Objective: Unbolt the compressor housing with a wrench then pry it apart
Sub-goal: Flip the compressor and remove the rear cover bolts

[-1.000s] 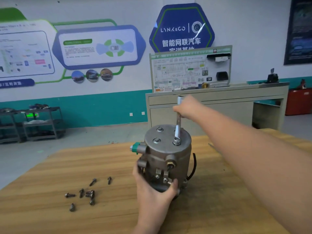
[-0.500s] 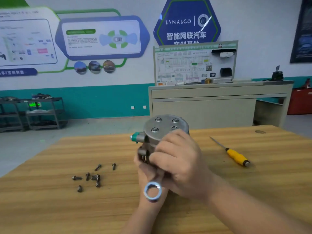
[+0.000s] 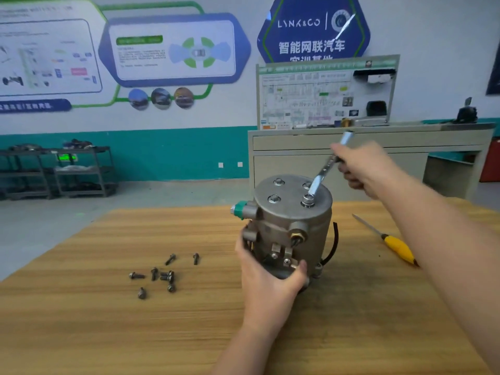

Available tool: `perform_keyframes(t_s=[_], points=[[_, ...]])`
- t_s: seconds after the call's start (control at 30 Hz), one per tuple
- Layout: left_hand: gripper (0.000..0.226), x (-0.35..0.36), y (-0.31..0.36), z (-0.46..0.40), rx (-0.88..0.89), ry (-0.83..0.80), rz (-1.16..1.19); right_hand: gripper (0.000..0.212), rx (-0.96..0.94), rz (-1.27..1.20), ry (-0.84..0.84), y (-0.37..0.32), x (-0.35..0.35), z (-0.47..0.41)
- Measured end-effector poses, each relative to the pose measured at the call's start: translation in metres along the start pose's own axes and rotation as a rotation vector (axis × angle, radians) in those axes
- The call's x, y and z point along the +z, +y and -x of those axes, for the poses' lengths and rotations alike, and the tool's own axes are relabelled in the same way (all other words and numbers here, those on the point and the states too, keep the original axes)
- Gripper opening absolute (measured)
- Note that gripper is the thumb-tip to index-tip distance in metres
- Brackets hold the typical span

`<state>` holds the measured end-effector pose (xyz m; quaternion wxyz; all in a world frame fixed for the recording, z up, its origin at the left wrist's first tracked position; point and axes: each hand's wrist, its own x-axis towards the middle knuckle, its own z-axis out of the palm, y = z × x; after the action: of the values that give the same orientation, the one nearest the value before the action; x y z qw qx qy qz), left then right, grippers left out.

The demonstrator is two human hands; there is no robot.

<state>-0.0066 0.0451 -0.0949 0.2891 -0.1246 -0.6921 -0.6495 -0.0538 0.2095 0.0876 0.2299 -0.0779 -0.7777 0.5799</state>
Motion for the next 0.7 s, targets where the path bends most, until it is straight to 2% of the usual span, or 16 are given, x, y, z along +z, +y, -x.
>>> perform_keyframes(t_s=[0.07, 0.17, 0.33, 0.4, 0.5, 0.57, 0.63, 0.7], points=[[0.097, 0.0, 0.002, 0.001, -0.002, -0.007, -0.019, 0.024, -0.08, 0.348, -0.094, -0.029, 0.019, -0.01], [0.096, 0.001, 0.004, 0.0, 0.036, -0.012, -0.013, 0.029, -0.373, 0.758, -0.202, -0.063, 0.062, 0.008], [0.097, 0.001, 0.005, -0.001, 0.079, 0.02, -0.04, 0.035, -0.767, 0.96, -0.297, -0.07, 0.096, 0.087], [0.096, 0.0, 0.001, -0.003, 0.076, 0.024, -0.046, 0.04, -0.941, 0.91, -0.24, -0.053, 0.081, 0.12], [0.07, 0.005, 0.001, -0.007, 0.125, -0.076, -0.185, 0.041, -1.154, 0.769, -0.114, -0.02, 0.043, 0.155], [0.07, 0.009, 0.002, -0.007, 0.08, -0.073, -0.069, 0.036, -1.216, 0.575, -0.054, 0.01, 0.016, 0.159], [0.084, 0.007, 0.0, -0.005, 0.026, -0.003, -0.001, 0.03, -1.196, 0.311, -0.005, 0.041, -0.008, 0.156], [0.101, 0.003, -0.002, -0.003, 0.028, -0.017, 0.0, 0.029, -0.997, -0.039, 0.062, 0.062, -0.024, 0.147]])
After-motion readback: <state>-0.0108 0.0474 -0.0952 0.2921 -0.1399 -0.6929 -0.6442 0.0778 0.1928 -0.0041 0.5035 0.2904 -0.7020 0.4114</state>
